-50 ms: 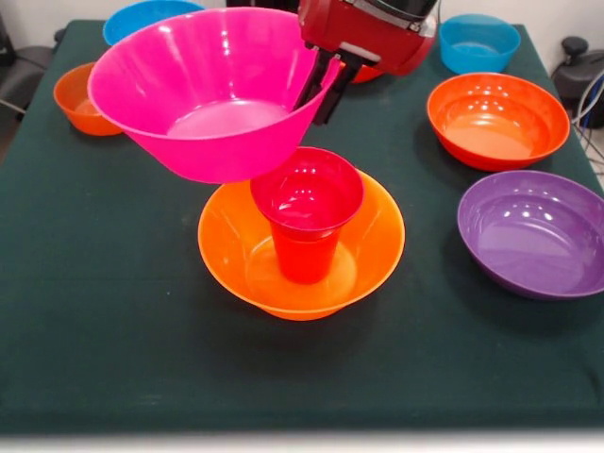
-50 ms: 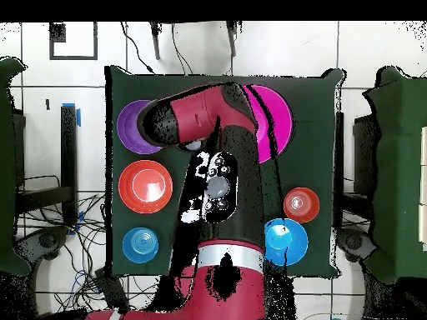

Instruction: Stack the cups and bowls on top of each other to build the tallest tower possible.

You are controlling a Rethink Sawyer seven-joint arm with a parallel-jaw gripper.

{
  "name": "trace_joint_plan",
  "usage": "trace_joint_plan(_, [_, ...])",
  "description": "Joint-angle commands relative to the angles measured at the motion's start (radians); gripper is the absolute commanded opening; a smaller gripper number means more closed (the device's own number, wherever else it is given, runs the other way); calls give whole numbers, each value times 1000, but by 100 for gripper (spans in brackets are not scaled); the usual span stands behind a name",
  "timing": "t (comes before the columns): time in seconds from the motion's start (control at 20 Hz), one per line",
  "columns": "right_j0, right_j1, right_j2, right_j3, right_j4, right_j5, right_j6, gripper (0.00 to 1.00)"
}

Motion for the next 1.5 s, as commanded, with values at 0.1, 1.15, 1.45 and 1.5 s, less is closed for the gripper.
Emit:
trace_joint_plan(0.1, [48,22,-14,-64,45,87,181,0])
trace_joint_plan(1.15, [89,79,-79,-122,124,89,170,0])
trace_joint_plan(1.45, [108,115,-102,-150,143,83,190,0])
trace_joint_plan(1.5, [111,117,-106,-153,147,84,190,0])
